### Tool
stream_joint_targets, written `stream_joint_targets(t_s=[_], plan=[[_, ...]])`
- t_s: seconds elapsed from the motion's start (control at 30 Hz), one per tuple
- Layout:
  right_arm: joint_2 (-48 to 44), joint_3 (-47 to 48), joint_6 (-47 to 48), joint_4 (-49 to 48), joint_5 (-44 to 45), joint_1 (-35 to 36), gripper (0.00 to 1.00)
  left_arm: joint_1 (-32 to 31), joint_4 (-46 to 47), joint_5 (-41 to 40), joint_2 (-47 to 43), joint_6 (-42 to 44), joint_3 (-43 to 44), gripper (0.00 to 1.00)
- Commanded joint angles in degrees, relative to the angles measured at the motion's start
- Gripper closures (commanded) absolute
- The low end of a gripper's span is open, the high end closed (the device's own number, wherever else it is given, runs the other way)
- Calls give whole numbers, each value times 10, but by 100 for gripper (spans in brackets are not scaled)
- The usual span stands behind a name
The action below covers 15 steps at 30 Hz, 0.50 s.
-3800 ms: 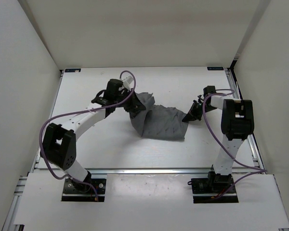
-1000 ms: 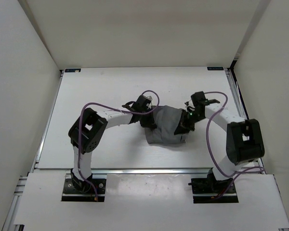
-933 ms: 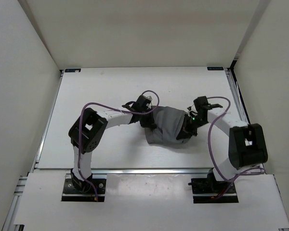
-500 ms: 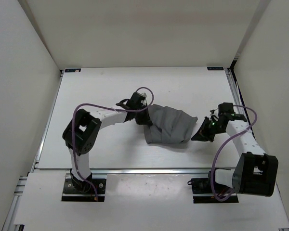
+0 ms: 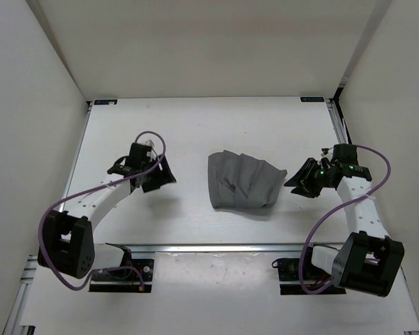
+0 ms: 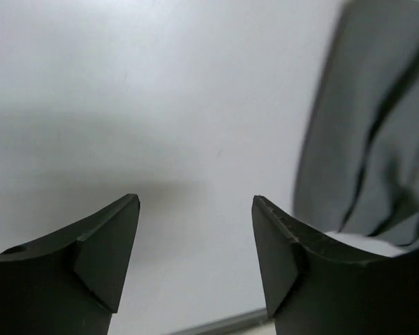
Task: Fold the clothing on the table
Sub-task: Fold the skirt
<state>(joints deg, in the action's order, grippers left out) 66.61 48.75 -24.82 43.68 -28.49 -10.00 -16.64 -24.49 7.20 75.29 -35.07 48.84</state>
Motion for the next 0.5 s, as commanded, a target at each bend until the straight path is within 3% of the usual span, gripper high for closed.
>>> stream_joint_targets(t_s=[0.0, 0.03, 0.13, 0.37, 0.47], plan=[[-6, 0, 25, -11, 10, 2, 53, -31, -64, -28, -40, 32, -37, 21], [-6, 1, 28, -6, 19, 2, 52, -48, -71, -39, -50, 40, -38, 2], [-3, -2, 43, -9, 18, -8, 49, -59, -89, -60, -52, 48, -40, 1], [0, -30, 57, -17, -3, -31, 48, -32, -103, -3, -44, 51, -54, 1], [2, -36, 65, -14, -2, -32, 44, -58, -108, -28, -50, 60, -54, 1]])
